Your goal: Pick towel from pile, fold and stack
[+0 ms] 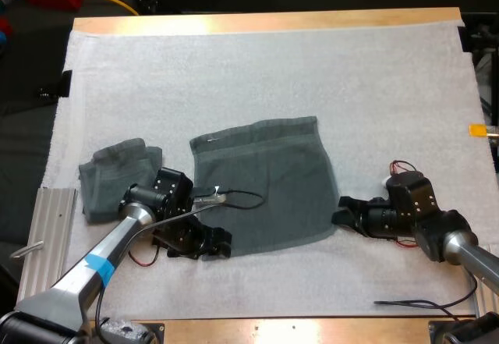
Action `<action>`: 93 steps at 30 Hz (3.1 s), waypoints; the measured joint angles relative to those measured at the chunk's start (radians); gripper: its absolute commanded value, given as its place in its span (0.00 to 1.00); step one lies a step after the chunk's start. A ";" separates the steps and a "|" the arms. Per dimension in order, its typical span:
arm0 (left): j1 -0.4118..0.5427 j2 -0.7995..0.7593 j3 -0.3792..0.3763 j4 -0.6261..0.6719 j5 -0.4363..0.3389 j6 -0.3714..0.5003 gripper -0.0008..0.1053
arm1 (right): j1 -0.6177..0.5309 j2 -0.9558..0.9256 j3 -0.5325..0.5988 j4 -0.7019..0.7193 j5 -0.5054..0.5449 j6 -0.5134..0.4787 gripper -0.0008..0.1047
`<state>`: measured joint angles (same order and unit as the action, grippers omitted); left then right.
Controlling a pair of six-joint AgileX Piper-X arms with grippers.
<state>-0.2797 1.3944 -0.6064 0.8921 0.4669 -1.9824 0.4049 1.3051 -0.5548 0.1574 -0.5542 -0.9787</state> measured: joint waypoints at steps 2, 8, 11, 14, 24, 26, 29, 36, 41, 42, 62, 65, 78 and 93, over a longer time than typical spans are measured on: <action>0.000 0.005 -0.001 -0.002 0.034 0.004 0.66 | 0.000 0.000 0.000 0.000 0.000 0.000 0.02; 0.000 0.024 0.001 -0.029 0.143 0.011 0.66 | 0.000 0.000 0.000 0.000 0.000 0.000 0.02; 0.000 0.026 0.001 -0.029 0.151 0.014 0.66 | 0.000 0.000 0.000 0.000 0.000 0.000 0.02; 0.000 0.026 0.001 -0.029 0.150 0.018 0.66 | 0.000 0.000 0.000 0.000 0.000 0.000 0.02; 0.000 0.026 0.002 -0.029 0.144 0.027 0.39 | 0.000 0.000 0.000 0.000 0.000 0.000 0.02; 0.000 0.026 0.001 -0.029 0.143 0.028 0.34 | 0.000 0.000 0.000 0.000 0.000 0.000 0.02; 0.000 0.026 0.001 -0.026 0.143 0.042 0.20 | 0.000 0.000 0.000 0.000 -0.007 -0.026 0.02; 0.000 0.026 0.001 0.015 0.112 0.107 0.08 | 0.000 0.000 0.000 0.000 -0.045 -0.030 0.02; 0.000 0.026 -0.020 0.082 0.073 0.173 0.08 | 0.000 -0.017 0.000 0.000 -0.057 -0.041 0.02; 0.000 0.023 -0.028 0.091 0.066 0.181 0.08 | 0.000 -0.028 0.000 0.000 -0.052 -0.044 0.02; 0.000 -0.115 -0.155 0.251 0.040 0.272 0.01 | 0.177 -0.213 -0.034 0.289 0.186 -0.236 0.02; 0.000 -0.149 -0.155 0.278 0.040 0.275 0.01 | 0.215 -0.240 -0.052 0.357 0.239 -0.265 0.02; 0.000 -0.300 -0.155 0.465 -0.007 0.319 0.01 | 0.389 -0.312 -0.124 0.573 0.386 -0.296 0.02; 0.000 -0.322 -0.155 0.512 -0.008 0.341 0.01 | 0.467 -0.316 -0.148 0.590 0.469 -0.118 0.02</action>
<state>-0.2797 1.0721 -0.7617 1.4040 0.4594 -1.6412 0.8718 0.9892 -0.7023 0.7471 -0.0849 -1.0962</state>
